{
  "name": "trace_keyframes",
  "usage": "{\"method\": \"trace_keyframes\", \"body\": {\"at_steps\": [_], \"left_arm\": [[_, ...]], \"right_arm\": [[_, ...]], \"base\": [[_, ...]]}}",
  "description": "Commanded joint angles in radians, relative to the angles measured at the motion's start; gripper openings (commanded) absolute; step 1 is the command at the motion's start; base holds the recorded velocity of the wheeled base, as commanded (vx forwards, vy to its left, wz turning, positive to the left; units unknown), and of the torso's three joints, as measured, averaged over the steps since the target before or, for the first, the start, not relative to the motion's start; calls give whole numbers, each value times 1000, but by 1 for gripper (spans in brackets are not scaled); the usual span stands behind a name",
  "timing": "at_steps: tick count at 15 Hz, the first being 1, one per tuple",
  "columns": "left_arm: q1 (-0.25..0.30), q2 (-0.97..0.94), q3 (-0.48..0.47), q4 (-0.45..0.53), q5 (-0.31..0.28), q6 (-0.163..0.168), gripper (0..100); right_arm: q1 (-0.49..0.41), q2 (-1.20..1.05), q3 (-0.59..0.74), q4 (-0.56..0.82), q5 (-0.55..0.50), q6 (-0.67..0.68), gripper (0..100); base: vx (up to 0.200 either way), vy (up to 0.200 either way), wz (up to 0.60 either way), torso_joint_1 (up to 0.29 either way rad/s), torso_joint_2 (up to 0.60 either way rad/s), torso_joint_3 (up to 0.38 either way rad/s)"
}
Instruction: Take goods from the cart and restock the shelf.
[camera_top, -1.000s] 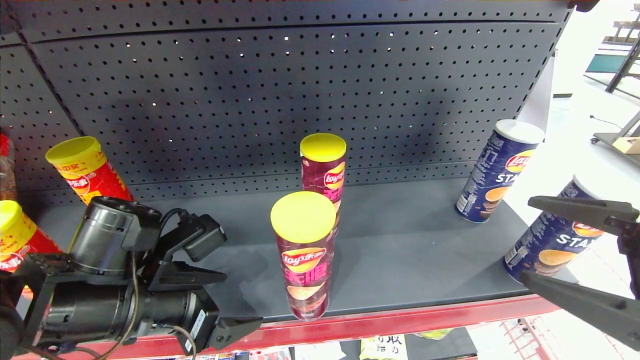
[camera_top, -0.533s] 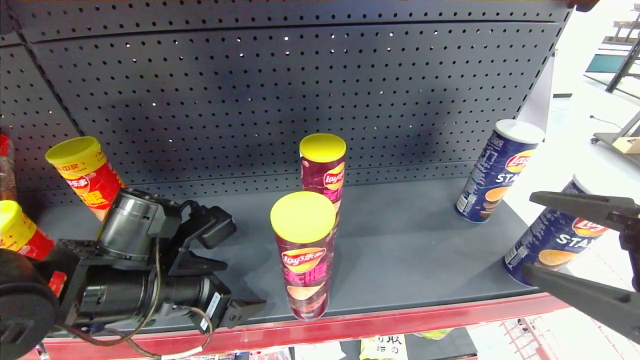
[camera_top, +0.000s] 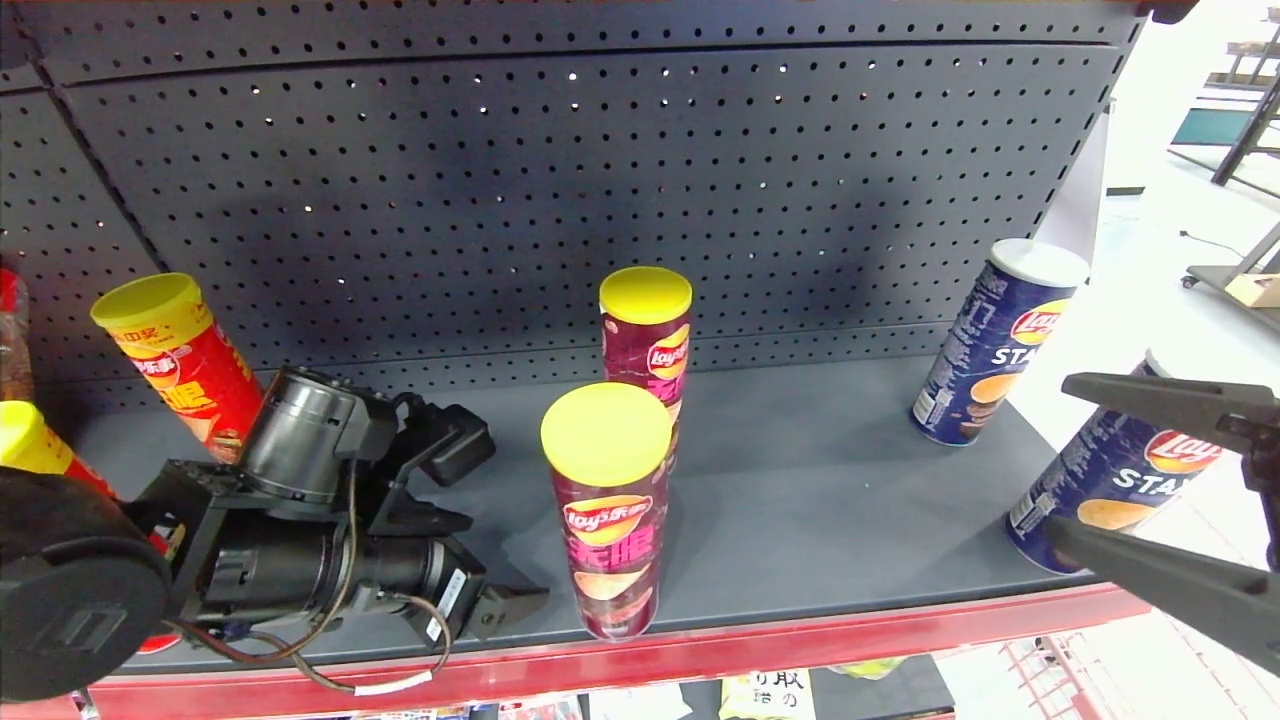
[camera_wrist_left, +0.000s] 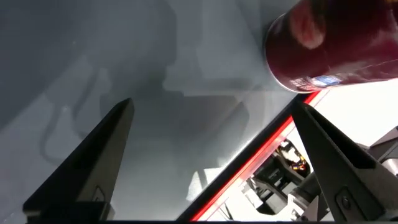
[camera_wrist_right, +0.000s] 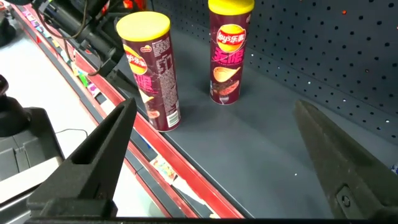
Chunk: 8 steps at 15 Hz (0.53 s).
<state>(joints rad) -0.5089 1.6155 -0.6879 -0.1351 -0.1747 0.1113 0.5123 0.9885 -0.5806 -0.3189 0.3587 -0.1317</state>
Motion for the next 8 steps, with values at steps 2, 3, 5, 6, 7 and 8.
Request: {"method": "trace_keyframes", "body": {"at_steps": [2,3,5,6,7,8], "left_arm": [[-5,15,-13,0,0,-1,100],[-5,21,-21,0,0,-1,100],[-5,23,-22,0,0,-1,100],[-5,24,-25,0,0,-1,100],[-5,33,-27,0,0,-1,100],[-5,37,-32,0,0,-1,100]], "right_arm": [[2,7,-2,0,0,0,100],[2,7,-2,0,2,0,100],[2,9,-2,0,2,0,100],[2,13,-2,0,2,1,100],[2,13,-2,0,2,0,100],[2,15,-4,0,2,1,100]], "base": [[0,0,0,0,0,0],[0,0,0,0,0,0],[0,0,0,0,0,0],[0,0,0,0,0,0],[0,0,0,0,0,0],[0,0,0,0,0,0]]}}
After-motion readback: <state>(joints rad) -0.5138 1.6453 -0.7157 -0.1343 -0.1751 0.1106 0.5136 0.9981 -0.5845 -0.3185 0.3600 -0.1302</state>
